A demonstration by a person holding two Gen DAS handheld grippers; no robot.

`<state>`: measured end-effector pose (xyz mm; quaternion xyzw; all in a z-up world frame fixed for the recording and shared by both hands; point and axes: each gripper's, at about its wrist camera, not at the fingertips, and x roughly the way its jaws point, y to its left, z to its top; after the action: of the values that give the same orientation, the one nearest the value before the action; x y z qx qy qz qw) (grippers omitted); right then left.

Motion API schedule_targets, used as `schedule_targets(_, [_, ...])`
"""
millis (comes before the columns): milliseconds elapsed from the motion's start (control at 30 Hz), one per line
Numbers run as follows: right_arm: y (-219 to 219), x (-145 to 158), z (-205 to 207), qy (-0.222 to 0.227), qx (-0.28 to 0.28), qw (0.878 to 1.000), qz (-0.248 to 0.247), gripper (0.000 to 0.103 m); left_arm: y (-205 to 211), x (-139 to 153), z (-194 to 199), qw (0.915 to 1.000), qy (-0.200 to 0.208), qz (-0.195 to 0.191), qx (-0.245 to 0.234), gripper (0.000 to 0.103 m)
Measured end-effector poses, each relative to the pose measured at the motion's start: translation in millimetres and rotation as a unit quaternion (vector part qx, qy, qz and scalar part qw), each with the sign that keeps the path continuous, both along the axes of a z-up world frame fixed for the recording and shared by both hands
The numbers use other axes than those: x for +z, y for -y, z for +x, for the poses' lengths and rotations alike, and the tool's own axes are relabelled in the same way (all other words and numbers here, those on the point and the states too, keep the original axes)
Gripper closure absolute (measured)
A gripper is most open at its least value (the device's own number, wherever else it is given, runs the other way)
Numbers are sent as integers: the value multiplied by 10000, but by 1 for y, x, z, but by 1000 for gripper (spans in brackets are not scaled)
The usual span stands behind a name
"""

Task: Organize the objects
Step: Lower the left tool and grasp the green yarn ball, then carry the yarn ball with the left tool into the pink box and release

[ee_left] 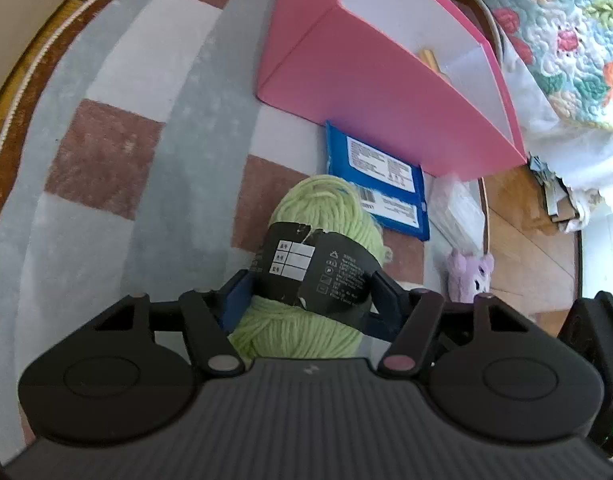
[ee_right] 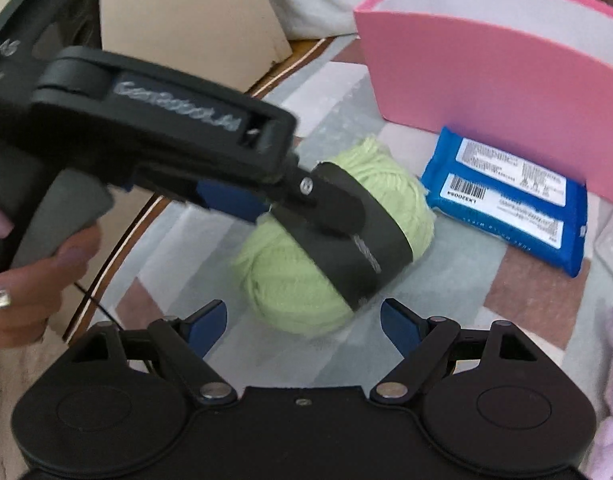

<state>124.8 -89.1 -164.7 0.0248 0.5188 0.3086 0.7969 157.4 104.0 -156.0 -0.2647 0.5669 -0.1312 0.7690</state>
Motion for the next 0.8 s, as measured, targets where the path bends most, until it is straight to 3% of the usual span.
schedule_targets(200, [1, -9, 8, -47, -223, 9997, 116, 16, 2, -3, -5, 9997, -45, -138, 186, 42])
schedule_targets(367, [4, -5, 0, 172, -193, 9996, 120, 30, 11, 8, -15, 9998, 73, -49, 204, 46])
schedule_targets(533, [12, 15, -17, 620, 33, 9981, -50, 33, 26, 34, -31, 9994, 334, 34, 120, 46])
schedule_targets(800, [38, 65, -33, 853, 256, 9960, -76, 33, 51, 88, -50, 9970, 779, 31, -37, 46])
